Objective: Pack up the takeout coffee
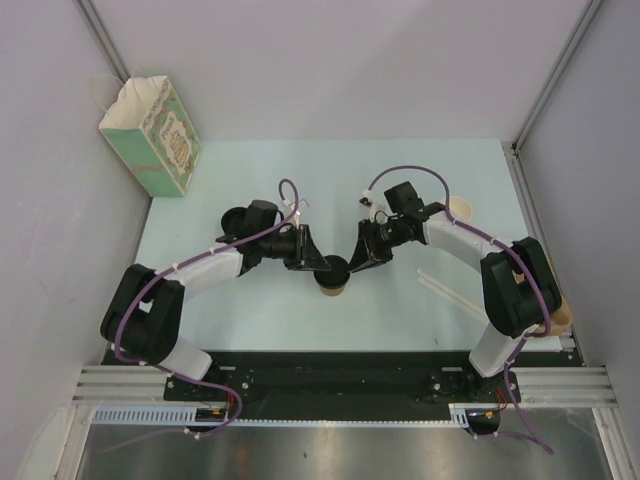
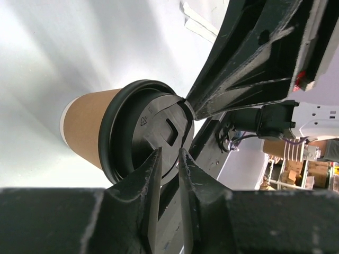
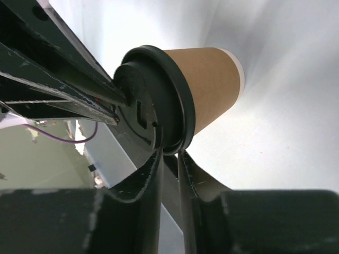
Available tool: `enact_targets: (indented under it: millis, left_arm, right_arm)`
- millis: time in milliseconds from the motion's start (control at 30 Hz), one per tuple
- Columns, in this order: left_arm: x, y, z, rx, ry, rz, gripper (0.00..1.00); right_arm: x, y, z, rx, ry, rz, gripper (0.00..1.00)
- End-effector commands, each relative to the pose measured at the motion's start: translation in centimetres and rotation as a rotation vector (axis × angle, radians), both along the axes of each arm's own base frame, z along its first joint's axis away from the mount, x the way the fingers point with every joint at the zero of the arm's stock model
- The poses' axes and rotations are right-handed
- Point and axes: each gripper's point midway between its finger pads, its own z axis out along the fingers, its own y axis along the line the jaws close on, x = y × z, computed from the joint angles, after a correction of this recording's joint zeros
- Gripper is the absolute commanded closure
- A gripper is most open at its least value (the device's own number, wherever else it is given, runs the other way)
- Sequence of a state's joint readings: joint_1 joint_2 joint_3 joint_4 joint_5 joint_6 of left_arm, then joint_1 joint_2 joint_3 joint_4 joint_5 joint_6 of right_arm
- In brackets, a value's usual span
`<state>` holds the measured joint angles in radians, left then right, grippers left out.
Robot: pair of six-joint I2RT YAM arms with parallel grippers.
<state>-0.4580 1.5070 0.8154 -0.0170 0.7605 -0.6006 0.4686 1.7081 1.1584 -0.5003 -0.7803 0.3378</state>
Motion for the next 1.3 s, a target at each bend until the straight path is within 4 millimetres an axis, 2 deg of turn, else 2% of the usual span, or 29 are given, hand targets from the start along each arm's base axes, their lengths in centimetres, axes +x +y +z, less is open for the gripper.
enact_targets:
  millis: [0,33,133,167,233,267,300,333,367,400,433,467,500,533,600,767,900,1133,1267]
  left_arm:
    - [0.7,-0.5,2.4,-0.006,-0.086,-0.021,0.73]
    - [0.7,-0.7,2.9,-0.011,-0.099,-0.027,0.70]
    - [1.2,-0.9,5.6,-0.037,-0.178,-0.039,0.58]
    - [1.5,-1.0,7.2,-0.051,-0.222,-0.041,0.54]
    - [1.6,-0.6,8.1,-0.025,-0.266,-0.057,0.42]
    - [2.2,-0.5,9.7,-0.018,-0.345,-0.073,0.38]
    - [1.9,0.0,9.7,0.014,-0.336,-0.083,0.24]
    - [2.0,0.3,10.1,0.032,-0.362,-0.090,0.19]
    - [2.6,0.5,11.5,0.049,-0.448,-0.116,0.14]
    - [2.3,1.1,11.2,0.090,-0.443,-0.131,0.01]
    - [2.3,1.3,11.5,0.112,-0.474,-0.145,0.00]
    - [2.9,1.6,12.2,0.148,-0.551,-0.168,0.01]
    - [2.4,2.0,11.7,0.188,-0.541,-0.195,0.01]
    - [2.4,2.2,11.2,0.222,-0.539,-0.212,0.01]
    - [2.4,2.9,10.8,0.319,-0.593,-0.280,0.01]
    - [2.1,3.1,9.1,0.430,-0.676,-0.418,0.00]
    - [1.6,2.5,7.1,0.454,-0.661,-0.500,0.00]
    - [1.1,0.0,5.0,0.476,-0.686,-0.580,0.01]
    - [1.4,-0.8,3.4,0.513,-0.684,-0.610,0.01]
  right_arm:
    - [0.4,0.3,3.7,0.068,-0.080,0.018,0.71]
    - [0.4,0.3,3.8,0.070,-0.084,0.019,0.66]
    - [0.9,-0.2,4.7,0.076,-0.097,0.003,0.63]
    - [1.0,-0.4,5.0,0.078,-0.110,0.005,0.61]
    - [1.4,-1.0,5.6,0.083,-0.125,-0.006,0.55]
    - [1.4,-1.3,5.7,0.079,-0.127,-0.005,0.55]
    - [2.0,-1.9,6.2,0.082,-0.138,-0.023,0.52]
    - [2.1,-2.2,6.8,0.087,-0.157,-0.026,0.47]
    - [2.2,-2.7,7.1,0.085,-0.167,-0.027,0.42]
    - [2.7,-3.4,7.7,0.085,-0.186,-0.041,0.38]
    - [2.9,-3.8,8.2,0.083,-0.206,-0.044,0.29]
    - [2.6,-4.3,8.4,0.079,-0.195,-0.044,0.25]
    - [2.6,-4.8,8.5,0.075,-0.212,-0.031,0.21]
    - [2.9,-5.4,9.0,0.072,-0.226,-0.039,0.08]
    - [2.4,-6.2,8.8,0.045,-0.234,-0.013,0.00]
    - [1.1,-7.7,8.1,0.003,-0.211,0.038,0.00]
    - [0.6,-8.1,8.2,-0.004,-0.222,0.052,0.00]
    - [0.6,-8.0,7.7,0.003,-0.193,0.054,0.00]
    - [0.6,-7.9,7.8,0.012,-0.184,0.051,0.00]
